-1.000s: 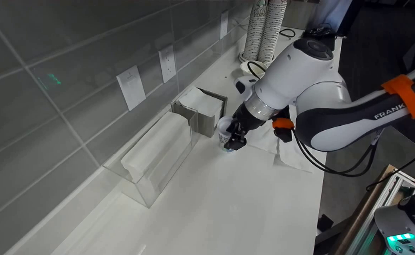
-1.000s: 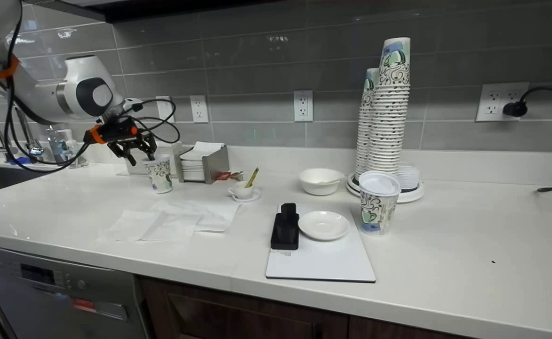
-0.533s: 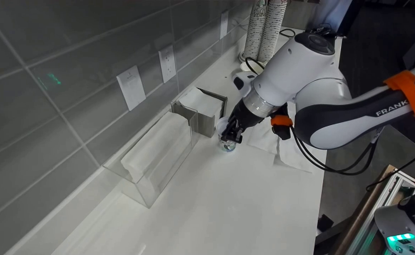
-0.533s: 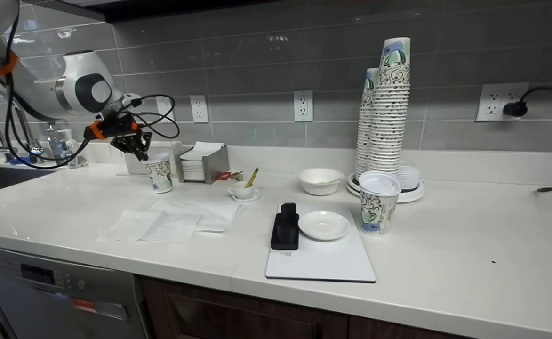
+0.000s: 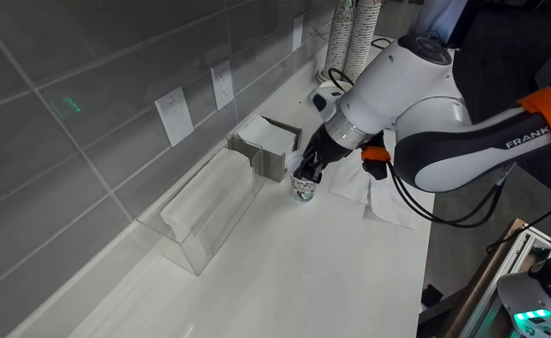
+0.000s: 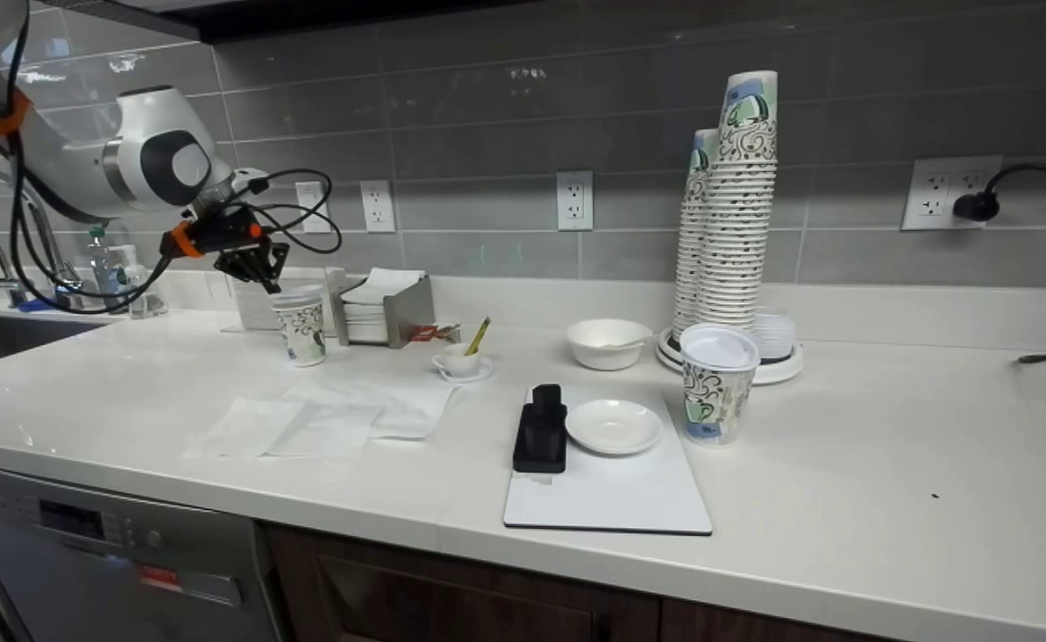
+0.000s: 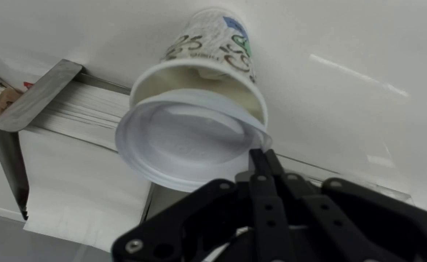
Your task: Put the white lid from the cup on the left on top of the cup on the right.
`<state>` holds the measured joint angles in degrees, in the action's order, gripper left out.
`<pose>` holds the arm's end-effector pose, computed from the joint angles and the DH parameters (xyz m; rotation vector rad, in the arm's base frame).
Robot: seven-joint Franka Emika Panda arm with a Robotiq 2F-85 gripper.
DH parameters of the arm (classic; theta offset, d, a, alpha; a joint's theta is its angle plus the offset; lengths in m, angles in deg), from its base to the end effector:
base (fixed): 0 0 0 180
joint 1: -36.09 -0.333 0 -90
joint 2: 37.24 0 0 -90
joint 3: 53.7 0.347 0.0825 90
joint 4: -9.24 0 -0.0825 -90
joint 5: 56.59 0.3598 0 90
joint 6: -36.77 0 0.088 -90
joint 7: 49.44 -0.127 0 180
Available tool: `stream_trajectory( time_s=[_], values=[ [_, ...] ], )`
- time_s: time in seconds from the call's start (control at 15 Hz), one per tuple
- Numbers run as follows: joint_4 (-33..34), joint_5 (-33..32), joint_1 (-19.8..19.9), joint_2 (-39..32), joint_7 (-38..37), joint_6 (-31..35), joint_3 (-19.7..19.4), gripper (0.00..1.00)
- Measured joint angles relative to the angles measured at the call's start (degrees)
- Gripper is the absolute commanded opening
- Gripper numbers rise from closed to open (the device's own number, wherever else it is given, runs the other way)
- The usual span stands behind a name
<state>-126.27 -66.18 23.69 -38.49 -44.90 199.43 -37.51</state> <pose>0.4626 0.2604 0.3968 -2.8455 -1.0793 -0.7101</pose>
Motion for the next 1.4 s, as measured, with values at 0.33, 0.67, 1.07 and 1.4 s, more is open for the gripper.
stream_trajectory(
  time_s=[0.33,0.67,1.07,1.4],
  values=[
    [-1.1,-3.7,0.3,4.7,-4.1,-0.1,-0.1,0.00],
    [-3.6,2.3,-0.3,13.8,-3.0,-0.3,-1.9,0.00],
    [-5.8,10.7,-0.6,26.2,0.7,-1.6,-12.3,0.00],
    [-5.8,10.9,3.2,30.3,0.8,-2.4,-20.0,0.00]
  ],
)
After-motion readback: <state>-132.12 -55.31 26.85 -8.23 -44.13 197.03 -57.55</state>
